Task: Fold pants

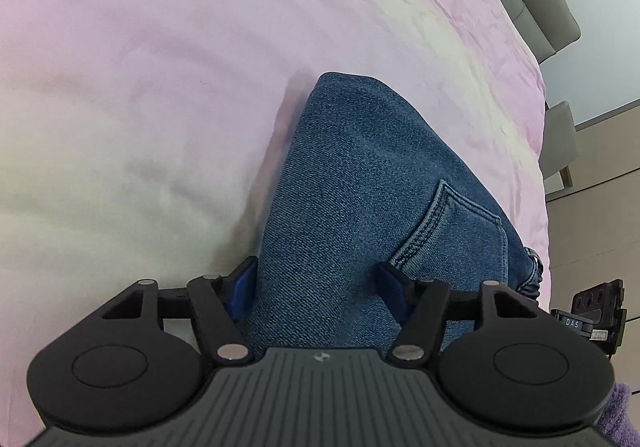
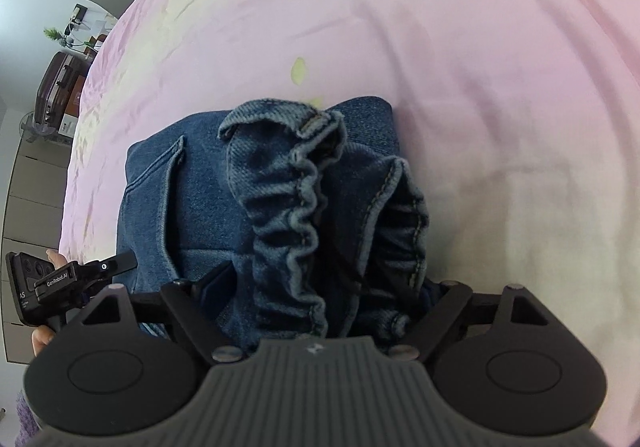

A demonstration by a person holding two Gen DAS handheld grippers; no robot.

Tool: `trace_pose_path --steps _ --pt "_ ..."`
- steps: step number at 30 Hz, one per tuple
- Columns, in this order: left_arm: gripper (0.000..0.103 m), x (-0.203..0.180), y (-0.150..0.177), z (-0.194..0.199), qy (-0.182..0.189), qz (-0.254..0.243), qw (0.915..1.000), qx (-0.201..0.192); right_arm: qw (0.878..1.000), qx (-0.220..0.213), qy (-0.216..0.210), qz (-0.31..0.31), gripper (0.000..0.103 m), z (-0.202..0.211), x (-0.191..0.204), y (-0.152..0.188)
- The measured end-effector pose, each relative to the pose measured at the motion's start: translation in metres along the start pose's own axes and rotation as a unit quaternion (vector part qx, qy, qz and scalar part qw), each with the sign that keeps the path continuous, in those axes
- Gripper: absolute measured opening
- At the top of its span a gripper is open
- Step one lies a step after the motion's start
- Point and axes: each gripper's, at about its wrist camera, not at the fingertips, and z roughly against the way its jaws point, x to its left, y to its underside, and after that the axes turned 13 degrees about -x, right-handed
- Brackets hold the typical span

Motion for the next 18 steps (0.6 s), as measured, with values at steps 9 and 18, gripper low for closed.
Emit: trace_pose_path --steps 9,18 --pt "0.038 -0.037 0.010 0.021 -0.008 -0.037 0.9989 -0.028 0.998 -0.046 0.022 0.032 0.056 0.041 0.035 0.008" --pt "0.033 -0.047 0.024 0.066 0.010 -0.018 0.9977 -0.065 0.995 -0.076 0.005 0.066 0.050 0.100 0.090 0.022"
